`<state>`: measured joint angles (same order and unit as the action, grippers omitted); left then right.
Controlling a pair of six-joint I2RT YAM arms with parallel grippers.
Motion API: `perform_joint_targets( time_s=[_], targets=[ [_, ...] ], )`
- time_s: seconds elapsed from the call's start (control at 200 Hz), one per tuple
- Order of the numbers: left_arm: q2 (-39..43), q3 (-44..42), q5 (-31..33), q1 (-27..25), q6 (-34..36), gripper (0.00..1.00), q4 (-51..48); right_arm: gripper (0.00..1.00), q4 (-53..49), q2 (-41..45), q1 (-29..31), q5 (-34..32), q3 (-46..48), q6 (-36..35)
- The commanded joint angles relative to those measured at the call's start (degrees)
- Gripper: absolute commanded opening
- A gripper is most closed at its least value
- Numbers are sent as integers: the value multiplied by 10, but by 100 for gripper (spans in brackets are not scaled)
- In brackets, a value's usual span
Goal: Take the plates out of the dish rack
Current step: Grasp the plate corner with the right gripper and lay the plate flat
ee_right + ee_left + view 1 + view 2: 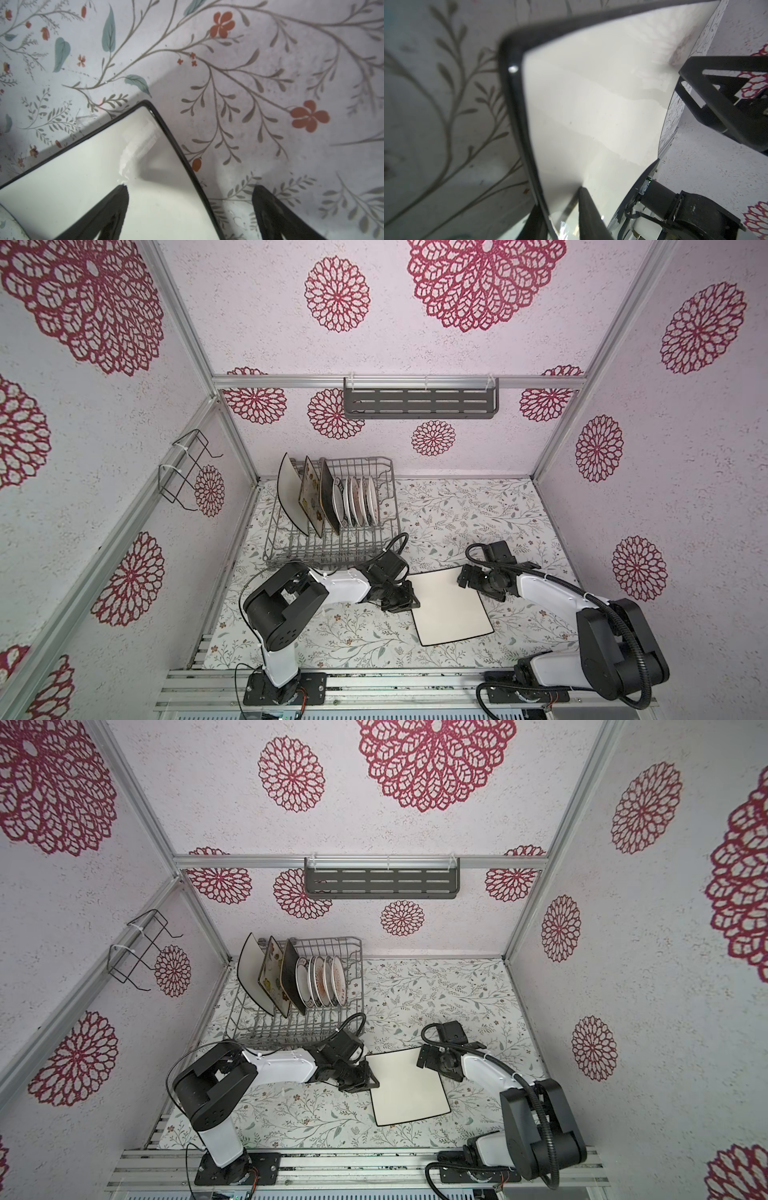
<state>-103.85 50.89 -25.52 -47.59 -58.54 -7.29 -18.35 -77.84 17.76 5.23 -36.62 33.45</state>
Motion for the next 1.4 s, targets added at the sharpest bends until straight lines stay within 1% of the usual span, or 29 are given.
perform_joint_targets(
  time_s=[0.0, 0.21, 0.42, 0.51, 0.57, 0.68, 0.865, 1.136, 1.391],
  targets=[
    [-37, -25, 60, -13, 12, 26, -148, 95, -23, -4, 15, 16, -11, -7],
    [-38, -16, 62, -13, 20, 30, -163, 91, -30, 2, 39, 29, 2, 3],
    [-13, -30, 83, -12, 18, 34, -158, 85, -22, 9, 65, 35, 16, 25],
    [10, -45, 103, -11, 8, 37, -161, 81, -22, 8, 79, 37, 13, 33],
    [27, -52, 119, -10, 7, 42, -165, 79, -22, 5, 89, 36, 11, 37],
    [48, -64, 138, -3, 11, 43, -171, 76, -19, -6, 105, 37, 5, 48],
    [63, -74, 143, 8, 19, 44, -172, 73, -20, -20, 143, 35, -8, 70],
    [72, -85, 142, 21, 32, 44, -166, 73, -26, -9, 200, 11, -8, 126],
    [95, -95, 144, 32, 46, 45, -173, 73, -44, -14, 226, -7, -20, 139]
  ],
)
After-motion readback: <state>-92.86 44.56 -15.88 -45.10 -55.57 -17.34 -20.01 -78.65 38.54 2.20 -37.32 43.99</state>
